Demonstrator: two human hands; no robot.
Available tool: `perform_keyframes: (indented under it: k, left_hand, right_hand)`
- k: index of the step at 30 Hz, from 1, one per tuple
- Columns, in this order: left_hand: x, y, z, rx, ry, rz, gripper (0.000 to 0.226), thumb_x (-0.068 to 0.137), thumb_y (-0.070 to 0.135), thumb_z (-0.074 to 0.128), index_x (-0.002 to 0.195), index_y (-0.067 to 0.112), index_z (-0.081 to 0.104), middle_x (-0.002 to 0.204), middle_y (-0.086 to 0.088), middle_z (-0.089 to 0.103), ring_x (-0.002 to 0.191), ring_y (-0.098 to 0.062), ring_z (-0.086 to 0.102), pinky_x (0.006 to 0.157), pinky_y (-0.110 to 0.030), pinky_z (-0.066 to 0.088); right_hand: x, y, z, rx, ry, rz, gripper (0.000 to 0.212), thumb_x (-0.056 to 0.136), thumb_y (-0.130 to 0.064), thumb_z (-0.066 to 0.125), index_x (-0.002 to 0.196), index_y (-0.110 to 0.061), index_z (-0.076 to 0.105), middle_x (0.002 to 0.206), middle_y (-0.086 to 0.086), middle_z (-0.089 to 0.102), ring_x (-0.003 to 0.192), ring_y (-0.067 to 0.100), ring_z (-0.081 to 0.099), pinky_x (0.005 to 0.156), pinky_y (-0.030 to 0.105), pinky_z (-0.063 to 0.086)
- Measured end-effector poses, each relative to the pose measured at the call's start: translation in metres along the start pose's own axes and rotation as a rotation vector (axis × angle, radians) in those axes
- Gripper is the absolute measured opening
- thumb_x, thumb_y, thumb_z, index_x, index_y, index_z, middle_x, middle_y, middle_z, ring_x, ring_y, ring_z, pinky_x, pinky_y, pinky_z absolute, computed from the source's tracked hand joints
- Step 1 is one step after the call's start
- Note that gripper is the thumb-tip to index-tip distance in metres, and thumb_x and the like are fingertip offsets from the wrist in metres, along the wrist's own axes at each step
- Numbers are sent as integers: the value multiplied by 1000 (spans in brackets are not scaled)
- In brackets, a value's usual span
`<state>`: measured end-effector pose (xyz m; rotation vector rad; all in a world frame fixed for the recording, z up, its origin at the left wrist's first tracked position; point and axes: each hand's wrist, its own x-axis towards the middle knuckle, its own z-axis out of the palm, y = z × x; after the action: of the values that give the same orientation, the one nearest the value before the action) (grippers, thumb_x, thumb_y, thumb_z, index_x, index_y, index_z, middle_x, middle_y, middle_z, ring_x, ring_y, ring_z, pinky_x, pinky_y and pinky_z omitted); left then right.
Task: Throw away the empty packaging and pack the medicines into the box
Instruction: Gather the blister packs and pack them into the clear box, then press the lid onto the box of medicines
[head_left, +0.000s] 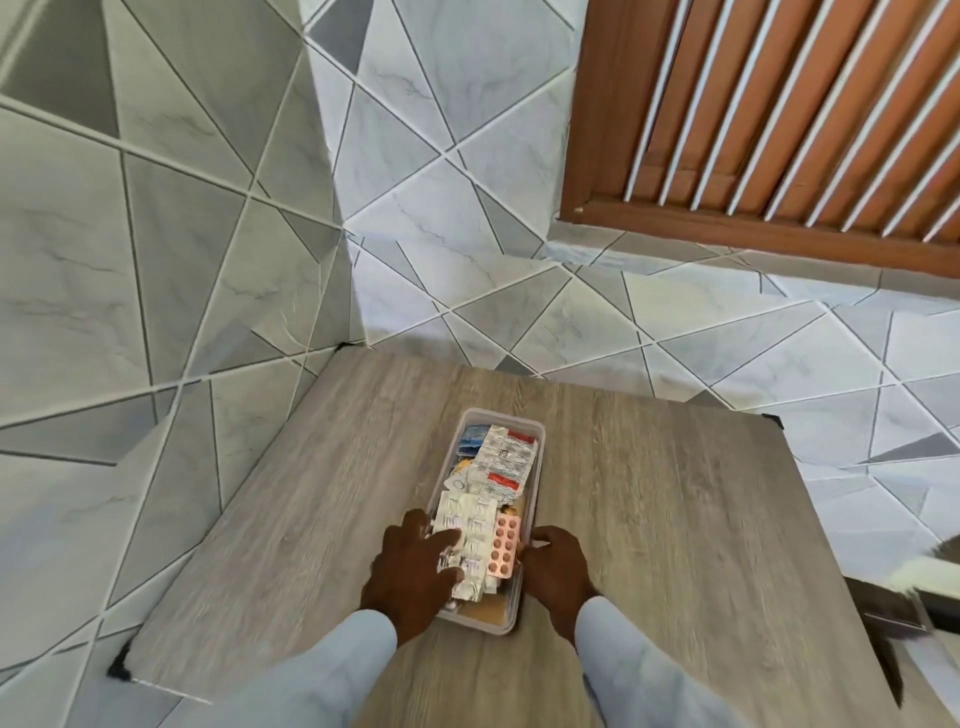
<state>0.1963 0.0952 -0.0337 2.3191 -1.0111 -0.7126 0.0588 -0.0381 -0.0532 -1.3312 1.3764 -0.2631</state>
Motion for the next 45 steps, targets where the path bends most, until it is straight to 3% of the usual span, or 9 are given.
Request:
perform_keyframes:
  k: [4,7,13,17,26,31,36,40,45]
  left_hand:
    - [4,0,-3,50,36,24,54,82,48,61,132,46,42,146,10,23,127,-18,38,103,-39,40]
    - [6,-4,-2,-23,23,-2,49,84,41,62,130,44,44,145,9,26,127,-18,40,104,-38,42]
    - [14,-14,-11,-155,92,92,28,92,31,54,119,40,54,127,8,43,108,-12,54,95,-28,45]
    - [28,-23,-24,-171,175,23,21,94,24,52,114,27,59,114,6,54,103,-15,57,90,-27,44]
    - [60,-21,-2,-29,-109,-144,37,89,21,56,125,16,48,118,-10,59,100,-23,59,85,-29,47]
    - [65,-9,16,148,-146,-162,15,88,12,43,103,11,44,113,-11,58,85,-19,52,80,-30,48]
    - [69,-7,22,103,-135,-236,28,89,12,46,116,6,43,119,-16,56,103,-30,58,85,-35,48]
    - [85,-15,-4,-51,-25,-312,19,91,12,50,82,2,62,100,-20,67,79,-30,61,71,-34,49]
    - [101,-12,-65,-134,187,-182,34,90,11,49,56,6,55,65,-12,58,57,-24,53,50,-26,39]
  right_hand:
    - [-5,-3,1,13,-74,-10,21,79,-17,51,96,-15,63,89,8,68,72,22,62,53,27,45]
    - [-8,-3,3,-16,-68,-37,11,82,-13,49,86,-18,58,84,5,63,69,20,57,57,28,43]
    - [-8,-2,6,-123,10,-80,11,91,-19,48,99,-14,54,98,6,63,83,20,63,66,31,54]
    - [-11,5,-5,-147,62,-89,9,89,-19,51,95,-16,56,93,4,64,81,18,64,70,35,57]
    - [-12,18,-85,-163,246,12,5,82,-15,60,86,-16,61,86,7,70,78,24,68,67,40,57]
    - [-16,29,-111,-120,312,104,7,87,-11,54,85,-12,61,87,11,69,79,25,68,69,43,58]
    - [-17,38,-111,-92,310,152,8,85,-10,52,83,-11,59,89,12,70,80,25,68,56,31,50]
    - [-10,45,-101,-68,252,180,14,83,-12,51,89,-12,63,89,9,73,78,21,71,58,32,57]
    - [4,53,-68,-13,178,165,19,73,-24,52,87,-18,64,91,7,72,83,24,71,74,49,61]
